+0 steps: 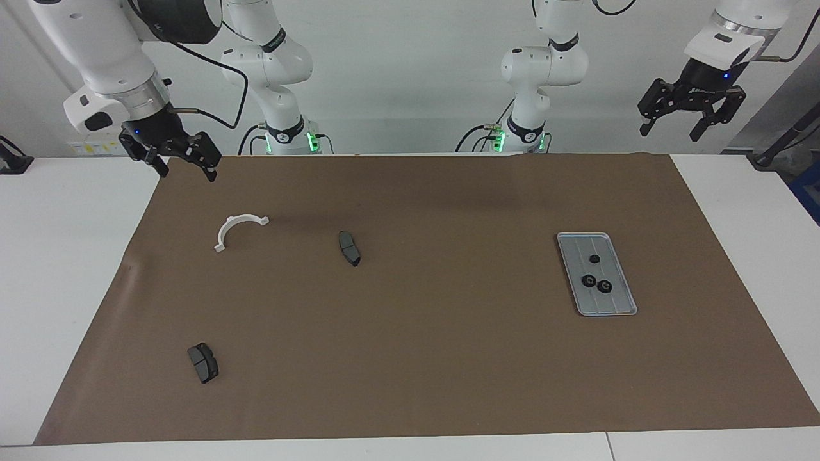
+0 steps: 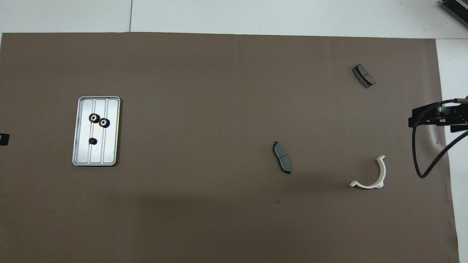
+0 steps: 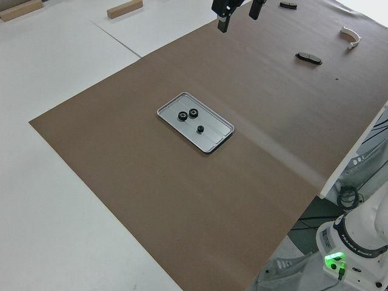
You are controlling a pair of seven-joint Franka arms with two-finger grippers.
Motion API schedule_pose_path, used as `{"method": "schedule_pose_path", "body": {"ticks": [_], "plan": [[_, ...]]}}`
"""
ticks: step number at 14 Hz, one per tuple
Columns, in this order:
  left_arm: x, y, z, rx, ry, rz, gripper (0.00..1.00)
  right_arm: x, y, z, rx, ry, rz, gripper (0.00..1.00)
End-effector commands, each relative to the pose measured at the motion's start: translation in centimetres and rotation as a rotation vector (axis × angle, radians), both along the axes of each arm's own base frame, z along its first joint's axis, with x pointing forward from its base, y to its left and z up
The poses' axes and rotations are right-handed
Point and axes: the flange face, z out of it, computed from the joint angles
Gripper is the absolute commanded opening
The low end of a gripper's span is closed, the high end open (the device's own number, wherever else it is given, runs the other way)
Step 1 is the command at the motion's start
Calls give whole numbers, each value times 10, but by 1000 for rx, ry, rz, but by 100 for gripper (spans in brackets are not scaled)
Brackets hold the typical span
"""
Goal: Place bearing gear from tray to pile
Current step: 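Move the left gripper over the black gear on the metal tray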
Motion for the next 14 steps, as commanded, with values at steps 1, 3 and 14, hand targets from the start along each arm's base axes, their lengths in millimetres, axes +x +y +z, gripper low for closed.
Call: {"method": "schedule_pose_path", "body": {"ticks": [1,3,14], "plan": [[-4,3,-3,21,17,9,100,-7,-1,2,9,8,-18,100],[-5,1,-5,20,12,3,100,-7,-1,2,9,8,-18,100],[61,-32,-203,29,-27,64,100,-6,0,2,9,7,-16,100]]}}
